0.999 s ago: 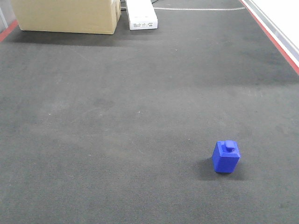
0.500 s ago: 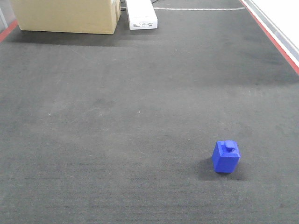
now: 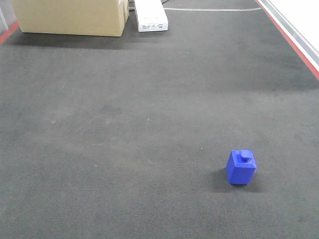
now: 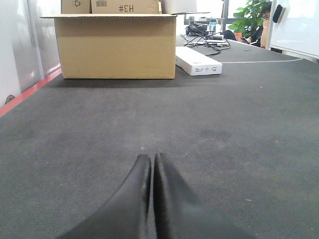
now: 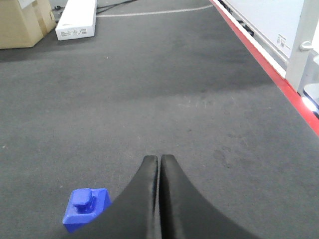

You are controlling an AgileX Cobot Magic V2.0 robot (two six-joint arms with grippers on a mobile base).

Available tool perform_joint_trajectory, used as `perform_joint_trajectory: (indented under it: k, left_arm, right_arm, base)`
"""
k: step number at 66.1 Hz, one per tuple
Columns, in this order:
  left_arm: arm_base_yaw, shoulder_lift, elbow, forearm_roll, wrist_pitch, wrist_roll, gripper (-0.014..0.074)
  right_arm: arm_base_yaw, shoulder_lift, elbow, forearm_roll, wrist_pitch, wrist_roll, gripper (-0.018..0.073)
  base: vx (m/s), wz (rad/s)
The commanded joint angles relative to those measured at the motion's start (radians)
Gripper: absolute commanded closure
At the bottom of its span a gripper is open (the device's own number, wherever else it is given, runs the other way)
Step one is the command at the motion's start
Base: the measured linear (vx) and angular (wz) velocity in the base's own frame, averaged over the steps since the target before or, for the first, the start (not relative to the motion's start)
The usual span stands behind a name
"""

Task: Pour parts from conveyor to right shelf
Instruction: 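Move the right gripper toward the blue part on the conveyor, then lower the right gripper over the blue part and close on it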

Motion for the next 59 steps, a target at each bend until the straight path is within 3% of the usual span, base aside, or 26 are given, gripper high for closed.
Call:
perform_joint_trajectory:
  k: [1,15,33,59]
  left_arm:
    - [0.002,-0.013,-0.019,-0.006,-0.079,-0.008,0.0603]
    - [0.002,-0.013,-0.019,-0.006,-0.079,-0.008,0.0603]
    - [0.002,-0.013,-0.019,-0.006,-0.079,-0.008,0.0603]
    - [0.002,-0.013,-0.019,-0.006,-0.079,-0.008,0.0603]
  right_arm:
    - [0.001,0.041,-0.087,0.01,0.011,-0.022,0.0503]
    - [0.117,0.161,-0.19,0.036,0.112,-0.079,0.0305]
    - [0.221,0.424,-0.335,0.055,0.229,-0.072,0.0058]
    - [0.22,0.85,-0.669,0.155,0.541,-0.072,0.0016]
  base:
    - [0.0,0.0]
    - [0.0,0.0]
    - [0.0,0.0]
    - [0.0,0.0]
